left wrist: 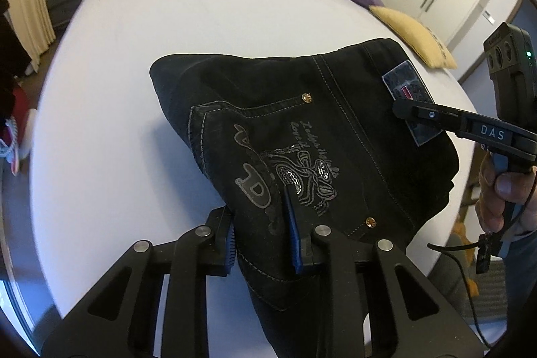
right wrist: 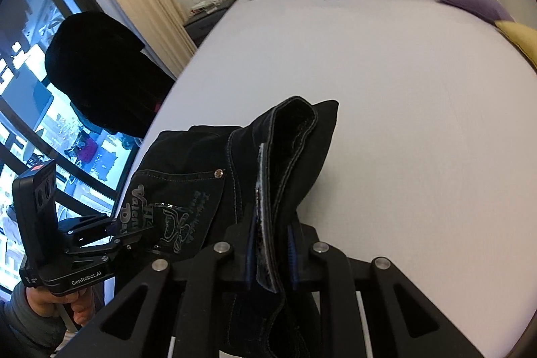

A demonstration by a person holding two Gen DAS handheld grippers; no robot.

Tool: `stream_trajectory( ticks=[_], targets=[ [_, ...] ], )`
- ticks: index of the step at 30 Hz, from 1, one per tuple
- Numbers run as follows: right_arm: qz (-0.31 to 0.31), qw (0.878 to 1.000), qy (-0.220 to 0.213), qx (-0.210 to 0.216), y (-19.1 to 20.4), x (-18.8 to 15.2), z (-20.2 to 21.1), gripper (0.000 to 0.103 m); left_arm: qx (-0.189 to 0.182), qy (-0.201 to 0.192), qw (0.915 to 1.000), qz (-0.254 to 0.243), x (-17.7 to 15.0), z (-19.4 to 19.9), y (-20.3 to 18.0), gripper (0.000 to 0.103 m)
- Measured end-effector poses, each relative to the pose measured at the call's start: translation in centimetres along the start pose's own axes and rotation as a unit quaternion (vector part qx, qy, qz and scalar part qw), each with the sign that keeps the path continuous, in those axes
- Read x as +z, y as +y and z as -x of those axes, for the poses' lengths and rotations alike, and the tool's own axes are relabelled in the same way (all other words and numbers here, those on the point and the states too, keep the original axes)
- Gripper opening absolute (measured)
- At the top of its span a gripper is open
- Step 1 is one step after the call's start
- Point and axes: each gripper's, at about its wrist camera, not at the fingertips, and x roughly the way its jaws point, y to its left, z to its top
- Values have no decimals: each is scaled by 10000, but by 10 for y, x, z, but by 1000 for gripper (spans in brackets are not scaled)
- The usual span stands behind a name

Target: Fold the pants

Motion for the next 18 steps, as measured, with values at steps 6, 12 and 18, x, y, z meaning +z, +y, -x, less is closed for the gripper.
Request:
stream_trajectory(
  ticks=[6, 12, 18],
  targets=[
    [-128, 9994, -84, 311, 7, 51, -41, 18, 412, -148, 9990, -49, 38, 1, 40, 23],
    [-296, 9988, 47, 385, 3, 87, -96, 18, 645, -125, 9978, -58, 75, -27, 81, 23],
    [-759, 9958, 423, 271, -35, 83, -150, 18, 694, 155, 9975, 7, 88, -85, 103, 23]
  ],
)
